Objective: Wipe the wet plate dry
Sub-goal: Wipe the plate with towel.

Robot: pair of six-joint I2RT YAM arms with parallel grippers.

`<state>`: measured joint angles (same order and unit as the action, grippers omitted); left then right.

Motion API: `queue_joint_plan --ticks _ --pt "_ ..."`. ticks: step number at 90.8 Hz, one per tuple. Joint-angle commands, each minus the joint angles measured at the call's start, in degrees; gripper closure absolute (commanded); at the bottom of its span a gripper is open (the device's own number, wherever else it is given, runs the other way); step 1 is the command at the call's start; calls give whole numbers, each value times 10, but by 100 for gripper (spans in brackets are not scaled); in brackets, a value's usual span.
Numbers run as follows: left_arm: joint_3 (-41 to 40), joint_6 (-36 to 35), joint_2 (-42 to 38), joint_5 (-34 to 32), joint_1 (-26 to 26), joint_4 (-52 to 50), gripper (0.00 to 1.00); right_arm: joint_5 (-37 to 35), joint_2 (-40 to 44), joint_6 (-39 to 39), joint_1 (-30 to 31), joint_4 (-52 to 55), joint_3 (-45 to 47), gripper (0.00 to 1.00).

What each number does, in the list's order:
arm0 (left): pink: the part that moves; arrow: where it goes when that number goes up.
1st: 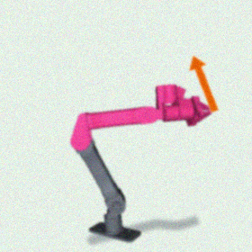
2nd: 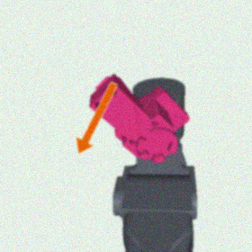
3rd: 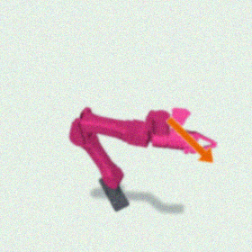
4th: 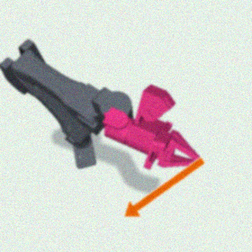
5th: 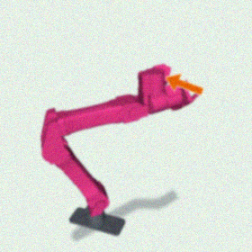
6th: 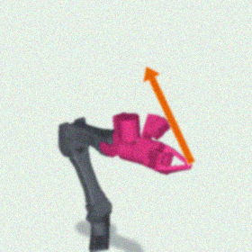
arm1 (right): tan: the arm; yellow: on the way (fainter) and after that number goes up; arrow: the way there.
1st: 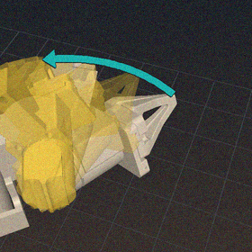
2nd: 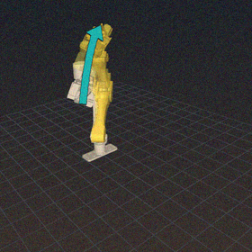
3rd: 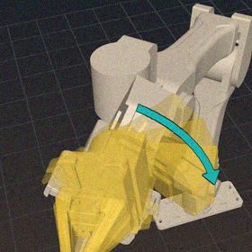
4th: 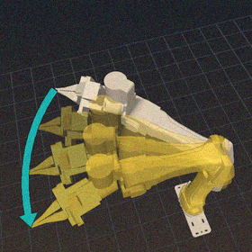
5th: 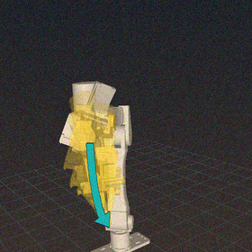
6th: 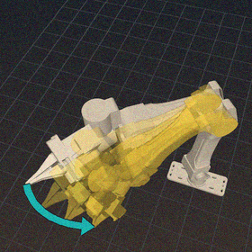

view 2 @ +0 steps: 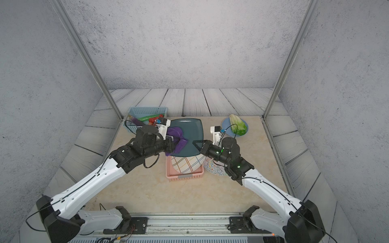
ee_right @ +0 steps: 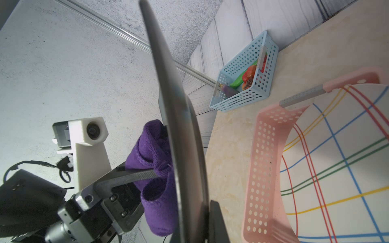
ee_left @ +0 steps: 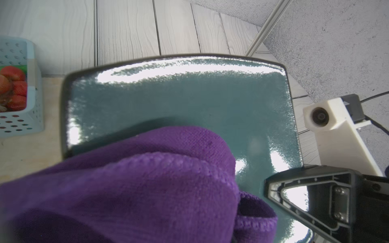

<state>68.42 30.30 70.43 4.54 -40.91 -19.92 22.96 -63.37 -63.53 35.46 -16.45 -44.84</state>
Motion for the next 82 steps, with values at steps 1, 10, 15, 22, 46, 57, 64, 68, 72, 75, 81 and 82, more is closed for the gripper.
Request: queue_joint_plan --ticks 1,10,15,22,46,57,64,68,72,75,81,82 --pt "-59 56 -18 6 77 -12 100 71 60 4 22 -174 -19 100" --pt "-14 3 -14 5 86 -38 100 74 67 31 57 -156 -10 100" --pt "15 -14 14 24 62 -46 100 74 62 50 78 -153 -13 100" --pt "41 -37 60 6 -5 -57 100 79 47 45 87 -184 -22 100" --pt "24 -8 25 -4 37 -31 100 17 79 25 72 -171 14 100" --pt "34 -58 37 6 -14 -53 100 63 61 43 81 -152 -14 100" --pt "41 -81 72 -33 -76 -68 100 68 39 43 85 -175 -29 100" --pt "46 -82 84 -42 -88 -74 100 58 31 35 85 -200 -30 100" --pt "52 -67 83 -50 -86 -85 100 39 29 25 82 -228 -24 100" --pt "54 -59 72 -50 -75 -89 100 31 33 15 73 -234 -20 100" --pt "44 -29 23 0 -23 -63 100 33 47 -7 43 -226 -20 100" --pt "39 -19 15 18 -11 -55 100 34 50 -9 38 -225 -20 100"
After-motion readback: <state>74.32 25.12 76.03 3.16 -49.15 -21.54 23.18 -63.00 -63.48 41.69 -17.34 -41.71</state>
